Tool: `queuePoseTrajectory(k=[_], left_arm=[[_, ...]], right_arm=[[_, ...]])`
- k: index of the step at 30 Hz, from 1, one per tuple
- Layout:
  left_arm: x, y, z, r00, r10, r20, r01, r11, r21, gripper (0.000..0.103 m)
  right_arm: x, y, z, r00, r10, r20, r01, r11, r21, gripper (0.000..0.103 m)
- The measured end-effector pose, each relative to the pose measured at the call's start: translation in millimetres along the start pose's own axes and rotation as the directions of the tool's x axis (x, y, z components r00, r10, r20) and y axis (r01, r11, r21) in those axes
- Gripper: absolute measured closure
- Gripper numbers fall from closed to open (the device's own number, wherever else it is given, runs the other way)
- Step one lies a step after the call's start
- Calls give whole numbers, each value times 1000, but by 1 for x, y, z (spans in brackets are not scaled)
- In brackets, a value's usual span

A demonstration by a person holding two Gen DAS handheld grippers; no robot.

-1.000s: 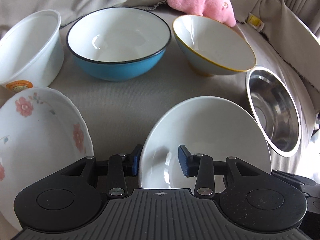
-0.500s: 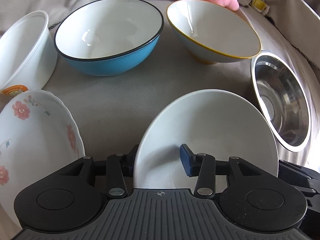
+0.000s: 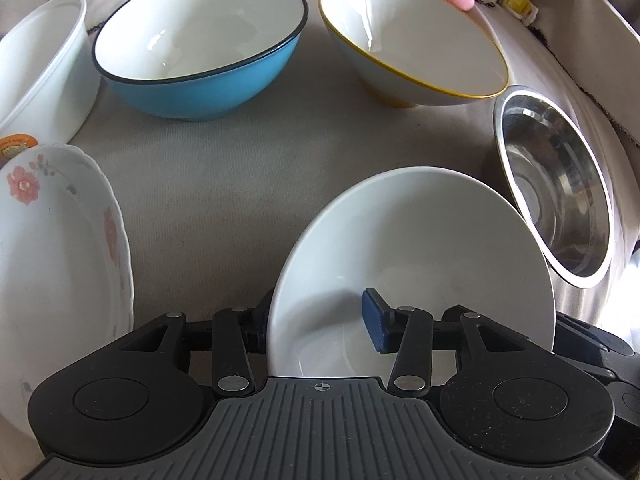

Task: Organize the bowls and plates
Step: 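Grasp the rim of the large white bowl with the left gripper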

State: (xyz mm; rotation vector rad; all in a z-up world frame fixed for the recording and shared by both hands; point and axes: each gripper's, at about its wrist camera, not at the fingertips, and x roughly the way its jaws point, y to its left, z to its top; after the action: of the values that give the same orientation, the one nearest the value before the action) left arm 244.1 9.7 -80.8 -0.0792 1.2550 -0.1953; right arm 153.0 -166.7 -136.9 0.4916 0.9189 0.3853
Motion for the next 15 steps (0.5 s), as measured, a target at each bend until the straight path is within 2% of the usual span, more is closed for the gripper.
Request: queuePoseTrajectory(k=[4,6,9,15], left_arm=[[0,-3,0,1000,14,1,-14,1000,14,46],[-1,-7,-2,999,31,10,-31,999,31,43],[-4,-6,-6,999,32,30,-33,999,43,45],[-9,4,-12,997,-5,72,1,999,45,52]], right_arm=[[1,-4,2,1000,24,-7,-24,1000,16,66],[-1,-3,1,1000,25,-4,-25,1000,7,62],[-2,2,-1,1000,14,3,-14,1000,-13,57],[-3,12,-1,1000,-12,18,13,999,-44,53]])
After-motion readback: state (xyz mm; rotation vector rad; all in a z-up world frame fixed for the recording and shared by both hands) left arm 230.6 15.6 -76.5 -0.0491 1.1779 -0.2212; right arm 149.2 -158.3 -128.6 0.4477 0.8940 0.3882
